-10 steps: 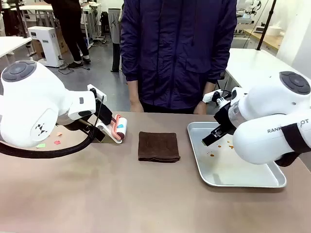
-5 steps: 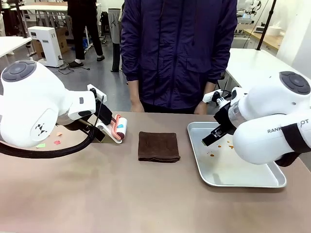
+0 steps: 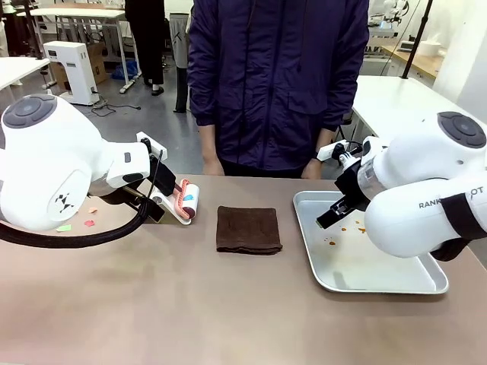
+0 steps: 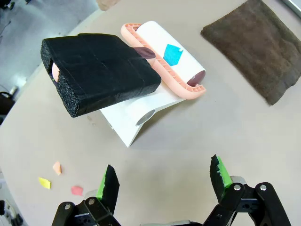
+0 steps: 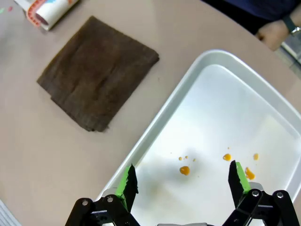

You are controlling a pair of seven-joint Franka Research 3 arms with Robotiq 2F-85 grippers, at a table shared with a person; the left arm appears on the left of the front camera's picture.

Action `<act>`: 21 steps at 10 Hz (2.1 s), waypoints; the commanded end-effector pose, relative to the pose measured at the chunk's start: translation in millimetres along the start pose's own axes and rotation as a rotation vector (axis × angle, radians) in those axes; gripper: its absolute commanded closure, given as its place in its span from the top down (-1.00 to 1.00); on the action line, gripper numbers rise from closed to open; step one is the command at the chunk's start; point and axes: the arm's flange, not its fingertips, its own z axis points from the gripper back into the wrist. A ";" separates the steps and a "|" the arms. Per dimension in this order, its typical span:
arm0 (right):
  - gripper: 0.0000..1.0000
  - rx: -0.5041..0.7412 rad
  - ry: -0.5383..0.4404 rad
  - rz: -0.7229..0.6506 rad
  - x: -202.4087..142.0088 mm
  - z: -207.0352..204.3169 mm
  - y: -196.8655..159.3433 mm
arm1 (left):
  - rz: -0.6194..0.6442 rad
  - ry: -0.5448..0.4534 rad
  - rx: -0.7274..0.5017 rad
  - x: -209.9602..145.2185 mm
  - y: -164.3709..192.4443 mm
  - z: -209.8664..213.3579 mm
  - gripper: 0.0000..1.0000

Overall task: Clean the surface of the table.
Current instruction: Hold the Lint Roller with your left hand and the towel with your right hand.

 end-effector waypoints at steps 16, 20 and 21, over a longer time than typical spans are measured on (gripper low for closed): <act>1.00 0.892 -0.379 -1.091 -242.4 180.5 -139.4 | 1.119 -0.450 -0.801 -223.6 184.9 171.7 1.00; 1.00 0.832 -0.415 -1.279 -258.5 154.5 -155.8 | 1.216 -0.450 -0.778 -188.6 170.0 157.3 1.00; 1.00 0.756 -0.439 -1.274 -257.7 155.3 -154.8 | 1.232 -0.445 -0.726 -186.9 169.6 156.7 1.00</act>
